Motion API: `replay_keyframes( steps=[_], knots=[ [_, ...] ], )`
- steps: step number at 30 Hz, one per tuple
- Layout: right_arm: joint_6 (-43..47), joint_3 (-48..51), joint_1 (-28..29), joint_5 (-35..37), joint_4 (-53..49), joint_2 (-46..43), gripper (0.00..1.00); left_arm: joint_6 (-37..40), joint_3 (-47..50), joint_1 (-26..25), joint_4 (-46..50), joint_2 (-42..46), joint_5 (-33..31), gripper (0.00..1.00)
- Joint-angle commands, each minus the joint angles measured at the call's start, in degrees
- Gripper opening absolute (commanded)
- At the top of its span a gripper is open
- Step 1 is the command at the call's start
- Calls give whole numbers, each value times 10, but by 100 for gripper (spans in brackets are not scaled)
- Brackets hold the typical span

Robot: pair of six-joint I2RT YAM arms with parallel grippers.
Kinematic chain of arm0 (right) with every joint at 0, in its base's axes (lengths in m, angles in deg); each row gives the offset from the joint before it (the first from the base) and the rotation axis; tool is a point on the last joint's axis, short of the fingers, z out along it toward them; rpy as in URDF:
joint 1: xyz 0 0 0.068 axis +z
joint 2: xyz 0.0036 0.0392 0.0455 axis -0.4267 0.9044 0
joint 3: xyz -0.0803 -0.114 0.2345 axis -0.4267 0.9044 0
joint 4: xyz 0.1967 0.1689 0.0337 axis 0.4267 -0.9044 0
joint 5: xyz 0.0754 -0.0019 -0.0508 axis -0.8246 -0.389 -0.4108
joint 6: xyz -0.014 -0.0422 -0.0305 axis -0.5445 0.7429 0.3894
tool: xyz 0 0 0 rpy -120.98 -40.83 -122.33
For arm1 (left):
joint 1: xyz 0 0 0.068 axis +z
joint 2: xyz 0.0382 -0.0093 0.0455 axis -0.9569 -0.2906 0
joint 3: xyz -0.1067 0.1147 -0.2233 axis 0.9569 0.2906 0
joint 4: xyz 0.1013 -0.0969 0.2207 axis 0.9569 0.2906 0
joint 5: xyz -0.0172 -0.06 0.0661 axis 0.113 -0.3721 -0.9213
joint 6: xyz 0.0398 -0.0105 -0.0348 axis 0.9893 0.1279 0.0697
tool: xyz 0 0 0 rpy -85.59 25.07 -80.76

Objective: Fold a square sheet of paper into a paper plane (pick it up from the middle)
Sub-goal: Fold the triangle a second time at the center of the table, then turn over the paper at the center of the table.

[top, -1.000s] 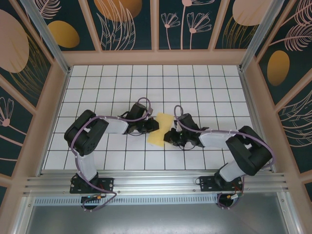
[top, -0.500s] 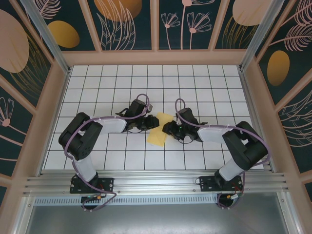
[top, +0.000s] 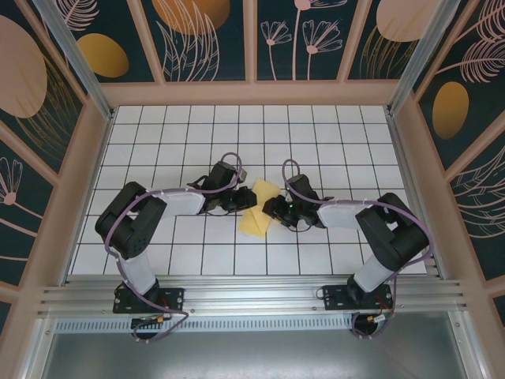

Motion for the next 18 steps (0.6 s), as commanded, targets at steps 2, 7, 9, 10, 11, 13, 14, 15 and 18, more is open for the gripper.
replay_keyframes(
  steps=[2,7,9,10,11,13,14,15,18],
  knots=[
    [-16,-5,6,25,-11,-21,46,11,7,-1,-1,-12,5,20],
    [-26,3,6,19,2,-13,47,12,3,-1,1,-22,6,20],
    [-30,-1,8,18,1,-3,48,12,4,-1,2,-25,4,20],
    [-31,0,8,15,5,1,48,13,4,-1,3,-26,3,20],
    [-33,-2,8,15,5,4,48,14,4,-1,3,-27,3,20],
    [-38,2,8,22,4,3,48,14,3,-1,4,-28,3,19],
    [-40,8,8,19,15,-1,48,15,4,-1,4,-28,3,19],
    [-42,11,8,17,20,-2,48,15,4,-1,4,-29,2,19],
    [-39,8,8,-5,36,10,47,16,2,-1,7,-37,3,19]
  ],
)
